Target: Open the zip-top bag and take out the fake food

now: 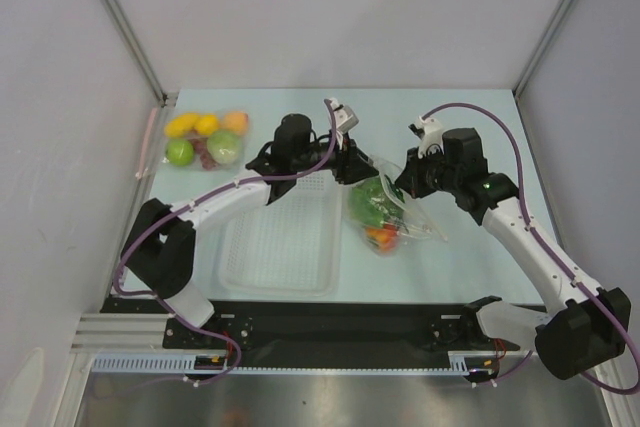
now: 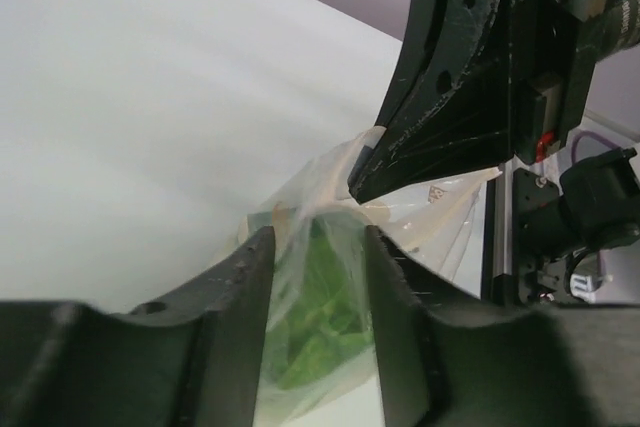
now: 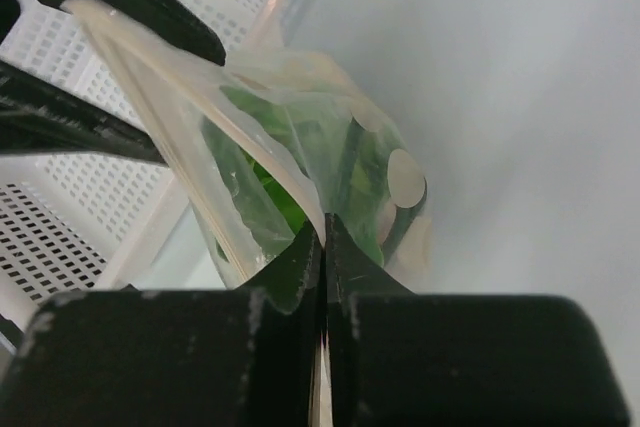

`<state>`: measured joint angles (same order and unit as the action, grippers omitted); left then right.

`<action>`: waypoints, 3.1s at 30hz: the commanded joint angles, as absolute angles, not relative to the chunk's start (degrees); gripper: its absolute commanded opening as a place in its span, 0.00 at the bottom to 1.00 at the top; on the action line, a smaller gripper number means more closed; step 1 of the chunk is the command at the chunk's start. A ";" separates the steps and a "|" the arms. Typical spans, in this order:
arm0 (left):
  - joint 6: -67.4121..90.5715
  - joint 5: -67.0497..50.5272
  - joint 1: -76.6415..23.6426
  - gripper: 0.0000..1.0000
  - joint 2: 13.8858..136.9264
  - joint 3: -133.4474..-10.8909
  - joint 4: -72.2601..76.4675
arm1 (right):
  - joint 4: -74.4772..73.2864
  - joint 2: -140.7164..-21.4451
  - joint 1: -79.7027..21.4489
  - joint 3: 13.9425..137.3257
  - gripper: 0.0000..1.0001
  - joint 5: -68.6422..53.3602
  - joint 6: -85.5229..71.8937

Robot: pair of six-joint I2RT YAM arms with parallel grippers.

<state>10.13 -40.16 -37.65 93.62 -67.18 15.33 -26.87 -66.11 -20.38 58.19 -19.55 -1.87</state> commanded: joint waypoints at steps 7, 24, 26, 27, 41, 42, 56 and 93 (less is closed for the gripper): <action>12.21 -23.40 -40.59 0.70 80.95 -64.34 12.84 | -25.66 -63.72 -20.21 60.56 0.00 -16.88 -6.23; 26.02 -16.62 -45.35 0.68 90.61 -72.50 0.45 | -24.79 -58.63 -24.25 58.54 0.00 -13.89 -11.16; 25.49 -15.74 -45.79 0.69 92.10 -74.26 -2.19 | -24.52 -58.27 -24.70 58.27 0.00 -13.54 -11.42; 25.40 -15.65 -45.88 0.69 92.37 -74.44 -2.55 | -24.52 -58.01 -25.13 58.01 0.00 -13.54 -11.69; 22.33 -14.68 -46.67 0.07 93.34 -76.46 -7.37 | -27.50 -56.95 -26.28 58.53 0.00 -3.97 -12.83; 20.76 -14.85 -46.67 0.08 92.90 -76.81 -8.51 | -28.64 -56.95 -26.28 58.80 0.00 -1.34 -12.92; 9.32 -5.63 -46.67 0.22 89.74 -84.29 -31.28 | -31.64 -56.95 -27.60 61.17 0.00 5.89 -14.41; 6.42 4.22 -58.71 0.64 95.01 -83.40 -14.33 | -30.06 -53.17 -31.38 56.60 0.00 3.25 -19.51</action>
